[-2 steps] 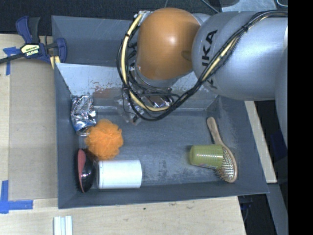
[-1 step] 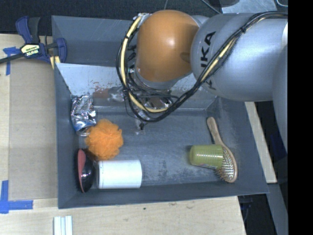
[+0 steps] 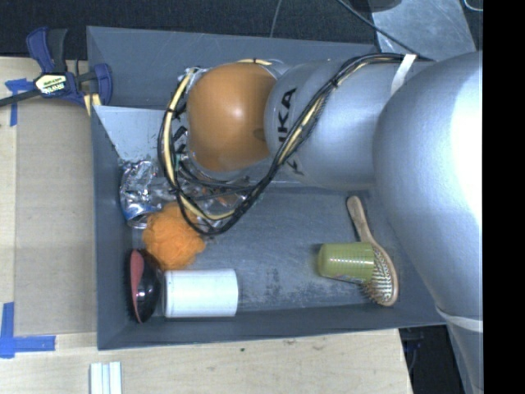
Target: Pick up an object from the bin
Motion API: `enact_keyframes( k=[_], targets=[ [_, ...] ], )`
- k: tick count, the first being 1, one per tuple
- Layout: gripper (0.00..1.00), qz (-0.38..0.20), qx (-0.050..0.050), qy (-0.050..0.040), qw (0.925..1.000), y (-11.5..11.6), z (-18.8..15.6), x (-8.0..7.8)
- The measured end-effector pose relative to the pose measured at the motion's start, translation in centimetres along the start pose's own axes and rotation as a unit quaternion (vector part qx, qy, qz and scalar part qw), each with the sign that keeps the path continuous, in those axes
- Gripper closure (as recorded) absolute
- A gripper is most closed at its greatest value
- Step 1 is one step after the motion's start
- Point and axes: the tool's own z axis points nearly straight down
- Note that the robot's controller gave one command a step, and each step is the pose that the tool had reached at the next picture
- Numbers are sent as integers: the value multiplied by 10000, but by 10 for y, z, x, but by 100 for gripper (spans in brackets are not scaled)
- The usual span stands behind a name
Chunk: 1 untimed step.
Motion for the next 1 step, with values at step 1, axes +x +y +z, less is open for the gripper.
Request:
enact_keyframes(
  k=[1],
  targets=[
    [100,18,20,-24,10000,-2,-4,-1]
  ],
)
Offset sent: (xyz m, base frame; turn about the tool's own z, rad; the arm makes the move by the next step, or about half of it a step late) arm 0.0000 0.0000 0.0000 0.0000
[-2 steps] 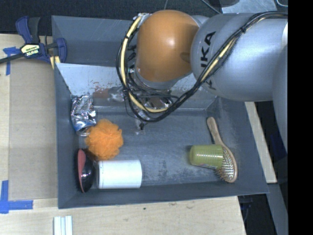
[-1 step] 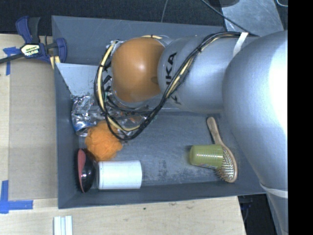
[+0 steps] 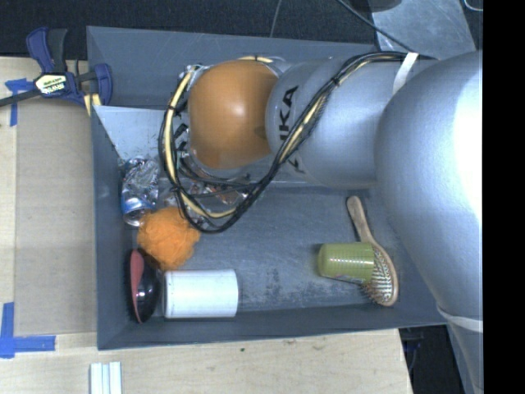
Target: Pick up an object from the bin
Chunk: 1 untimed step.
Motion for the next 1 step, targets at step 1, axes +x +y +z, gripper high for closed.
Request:
enact_keyframes(
  k=[1],
  targets=[
    [100,-291,17,-31,9996,-28,-19,17]
  ],
)
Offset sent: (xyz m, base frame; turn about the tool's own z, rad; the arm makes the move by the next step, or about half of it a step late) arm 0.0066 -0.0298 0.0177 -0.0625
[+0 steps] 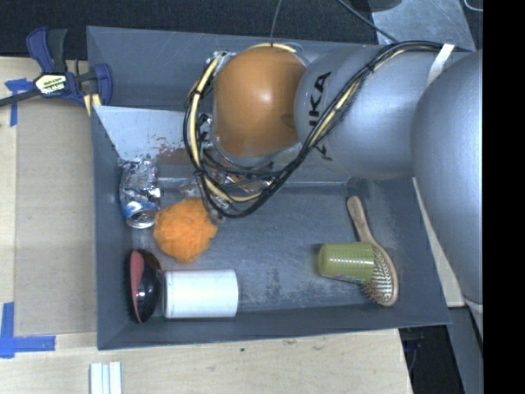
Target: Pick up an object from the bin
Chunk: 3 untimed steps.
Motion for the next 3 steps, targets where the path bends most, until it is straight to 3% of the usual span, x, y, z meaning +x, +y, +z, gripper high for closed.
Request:
enact_keyframes(
  k=[1,2,3],
  targets=[
    [100,211,15,-69,9998,71,-108,-37],
    [100,-916,23,-72,9958,60,-45,-15],
    [100,-1852,80,-109,9826,66,-13,15]
  ],
)
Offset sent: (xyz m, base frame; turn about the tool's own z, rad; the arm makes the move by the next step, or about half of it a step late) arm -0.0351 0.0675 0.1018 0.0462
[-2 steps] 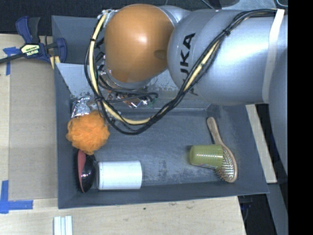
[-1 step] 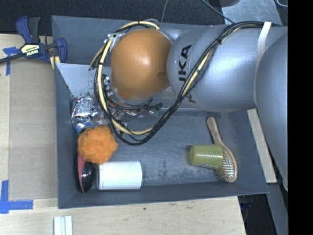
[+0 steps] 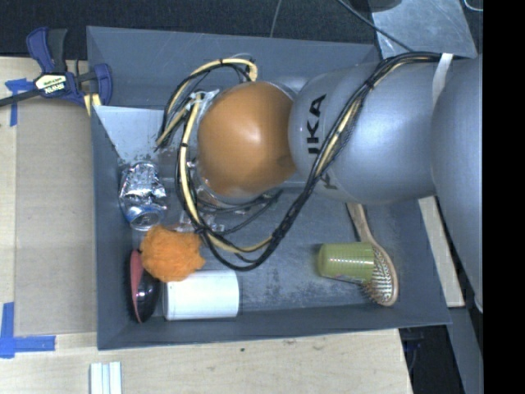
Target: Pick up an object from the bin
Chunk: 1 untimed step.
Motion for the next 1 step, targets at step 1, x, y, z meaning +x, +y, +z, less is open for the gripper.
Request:
enact_keyframes(
  k=[1],
  targets=[
    [100,-36,49,-49,10000,-18,-109,-30]
  ],
)
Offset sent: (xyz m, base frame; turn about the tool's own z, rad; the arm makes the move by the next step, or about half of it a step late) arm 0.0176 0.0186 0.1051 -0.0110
